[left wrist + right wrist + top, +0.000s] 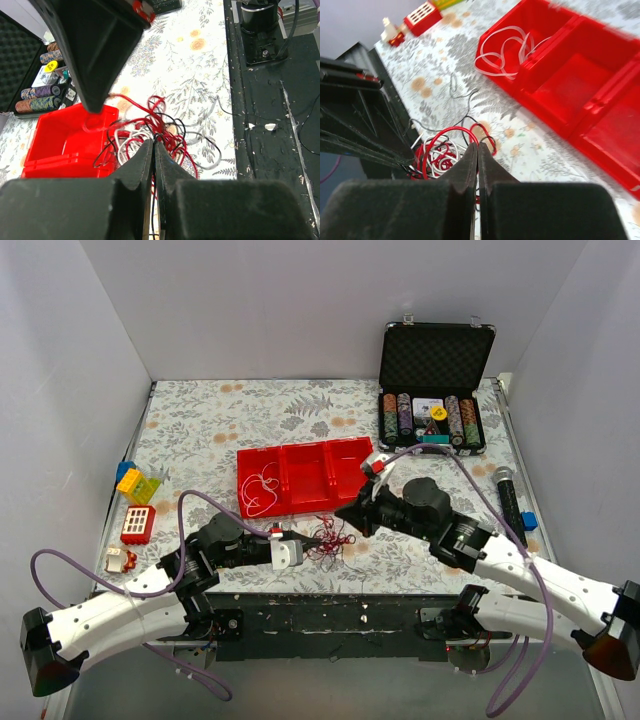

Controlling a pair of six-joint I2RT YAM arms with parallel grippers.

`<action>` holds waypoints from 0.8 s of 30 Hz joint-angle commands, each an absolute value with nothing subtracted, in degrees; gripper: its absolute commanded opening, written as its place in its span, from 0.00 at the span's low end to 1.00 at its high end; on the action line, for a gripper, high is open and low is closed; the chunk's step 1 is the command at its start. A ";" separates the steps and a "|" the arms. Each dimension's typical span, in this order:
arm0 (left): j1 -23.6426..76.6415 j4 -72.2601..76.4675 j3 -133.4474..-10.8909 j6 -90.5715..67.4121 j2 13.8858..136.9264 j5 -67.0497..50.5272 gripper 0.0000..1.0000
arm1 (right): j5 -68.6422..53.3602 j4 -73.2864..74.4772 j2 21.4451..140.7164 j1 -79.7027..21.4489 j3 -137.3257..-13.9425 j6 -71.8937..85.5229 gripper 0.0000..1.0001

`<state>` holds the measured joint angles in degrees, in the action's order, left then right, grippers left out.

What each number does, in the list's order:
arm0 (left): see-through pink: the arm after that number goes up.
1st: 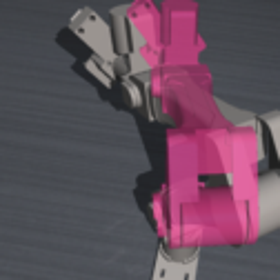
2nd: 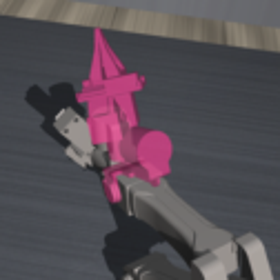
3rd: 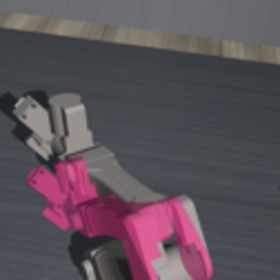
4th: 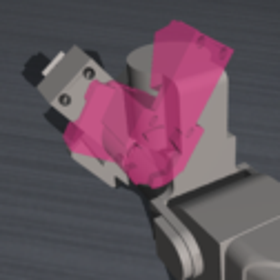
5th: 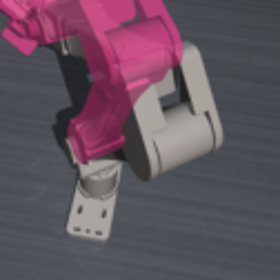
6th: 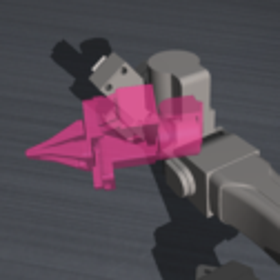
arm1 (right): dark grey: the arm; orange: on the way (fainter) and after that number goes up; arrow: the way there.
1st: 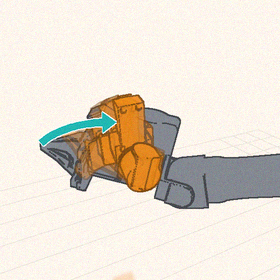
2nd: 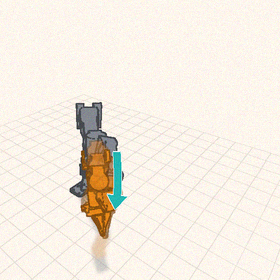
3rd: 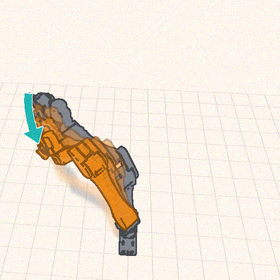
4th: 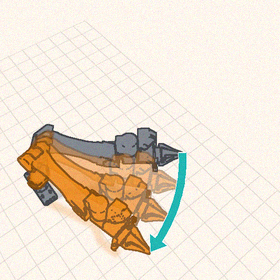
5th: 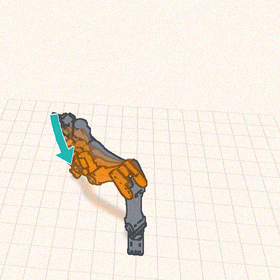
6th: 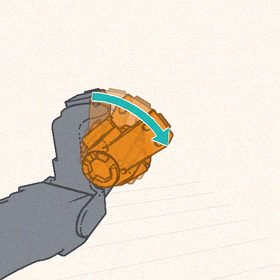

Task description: Untangle the cables

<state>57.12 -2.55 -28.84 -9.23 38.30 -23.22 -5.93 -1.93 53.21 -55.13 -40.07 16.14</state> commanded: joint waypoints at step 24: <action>57.92 -8.87 -19.16 -6.59 37.79 -24.17 0.00 | 17.23 -1.23 39.03 -55.02 -60.29 -1.50 0.01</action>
